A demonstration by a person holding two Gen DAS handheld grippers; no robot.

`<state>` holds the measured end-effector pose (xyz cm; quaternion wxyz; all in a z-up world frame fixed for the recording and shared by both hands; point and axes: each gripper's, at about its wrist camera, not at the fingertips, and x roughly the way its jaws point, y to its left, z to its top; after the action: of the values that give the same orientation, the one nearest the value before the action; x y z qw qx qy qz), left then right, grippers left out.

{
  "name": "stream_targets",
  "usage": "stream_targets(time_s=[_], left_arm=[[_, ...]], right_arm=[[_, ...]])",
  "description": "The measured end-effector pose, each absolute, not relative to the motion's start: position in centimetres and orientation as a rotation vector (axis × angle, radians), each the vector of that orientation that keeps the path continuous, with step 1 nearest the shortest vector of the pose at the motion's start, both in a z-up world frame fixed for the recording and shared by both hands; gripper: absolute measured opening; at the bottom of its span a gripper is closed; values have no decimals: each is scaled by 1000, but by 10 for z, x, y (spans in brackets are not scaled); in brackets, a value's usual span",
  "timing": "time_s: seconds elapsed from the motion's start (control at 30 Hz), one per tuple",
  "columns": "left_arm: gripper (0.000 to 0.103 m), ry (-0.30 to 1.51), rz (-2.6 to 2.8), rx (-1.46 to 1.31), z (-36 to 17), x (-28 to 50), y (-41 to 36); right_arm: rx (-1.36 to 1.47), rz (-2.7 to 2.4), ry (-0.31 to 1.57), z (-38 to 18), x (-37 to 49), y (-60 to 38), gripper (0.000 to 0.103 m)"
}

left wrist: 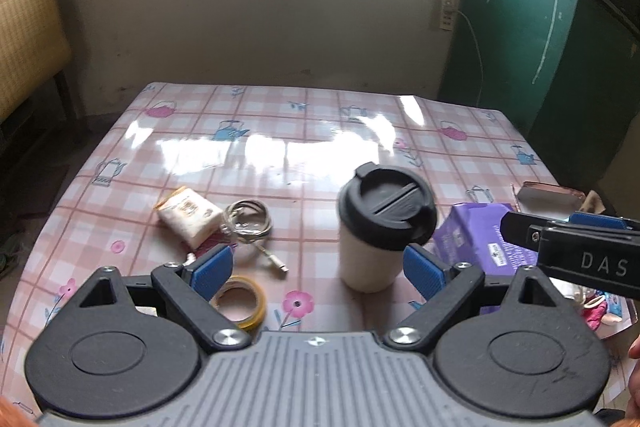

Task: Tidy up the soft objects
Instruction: 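Move both open tools back over the table, then grasp the white towel with the left tool while the right tool approaches the yellow tape roll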

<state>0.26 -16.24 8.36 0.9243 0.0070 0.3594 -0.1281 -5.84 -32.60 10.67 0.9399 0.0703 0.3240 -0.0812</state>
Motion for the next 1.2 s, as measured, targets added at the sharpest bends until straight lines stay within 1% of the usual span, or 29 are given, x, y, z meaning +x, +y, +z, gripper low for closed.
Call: stream_targets(time_s=[1.2], left_arm=[[95, 766, -147, -39, 62, -8, -73]], right_arm=[[57, -1, 700, 81, -42, -240, 89]])
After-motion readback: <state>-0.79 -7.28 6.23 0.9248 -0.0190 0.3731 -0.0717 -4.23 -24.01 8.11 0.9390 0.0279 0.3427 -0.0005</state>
